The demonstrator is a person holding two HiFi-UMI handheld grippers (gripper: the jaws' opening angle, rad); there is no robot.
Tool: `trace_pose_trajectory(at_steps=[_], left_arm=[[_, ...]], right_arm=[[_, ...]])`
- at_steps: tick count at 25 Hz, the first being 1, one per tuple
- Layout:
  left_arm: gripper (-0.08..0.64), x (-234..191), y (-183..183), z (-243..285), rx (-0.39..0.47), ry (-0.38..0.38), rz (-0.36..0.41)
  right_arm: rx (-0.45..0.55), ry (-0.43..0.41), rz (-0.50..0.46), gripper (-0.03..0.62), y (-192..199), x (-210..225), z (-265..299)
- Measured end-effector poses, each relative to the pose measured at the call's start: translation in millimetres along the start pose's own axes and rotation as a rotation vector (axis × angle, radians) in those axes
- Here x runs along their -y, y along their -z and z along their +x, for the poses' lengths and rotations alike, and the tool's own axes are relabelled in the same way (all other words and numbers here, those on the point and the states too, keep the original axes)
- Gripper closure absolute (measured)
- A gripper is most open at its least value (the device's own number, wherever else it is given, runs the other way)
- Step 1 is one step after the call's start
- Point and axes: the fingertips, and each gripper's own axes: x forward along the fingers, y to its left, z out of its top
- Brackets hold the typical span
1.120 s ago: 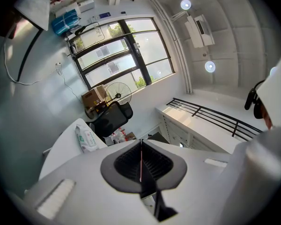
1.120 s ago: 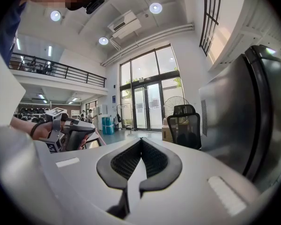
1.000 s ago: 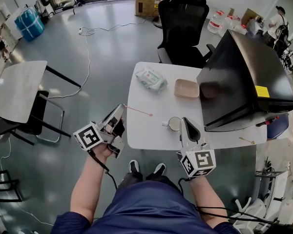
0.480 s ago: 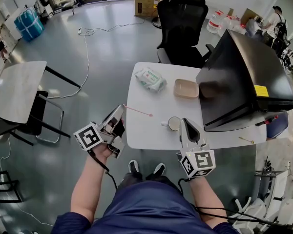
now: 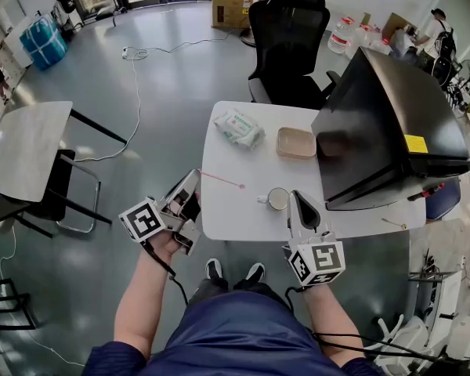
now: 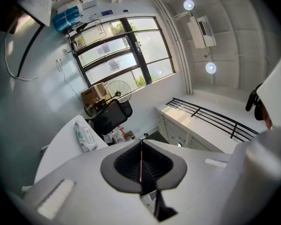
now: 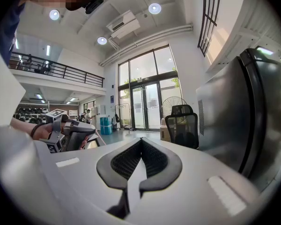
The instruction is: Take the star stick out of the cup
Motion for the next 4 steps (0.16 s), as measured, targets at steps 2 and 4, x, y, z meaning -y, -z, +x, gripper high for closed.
trace_pose_trajectory(at_steps=[2,4], left_arm=[[0.551,-0.5,0.3,-0.3,-0.002,-0.001,-0.002],[0.55,-0.9,0.4,-0.7,-0.004,-0.003,-0.005]], right_arm=[[0.0,0.002,0.0,0.586,-0.3,-1.0,-0.8],[0.001,0.005,0.001,0.586,-0.8,-1.9,-1.6]])
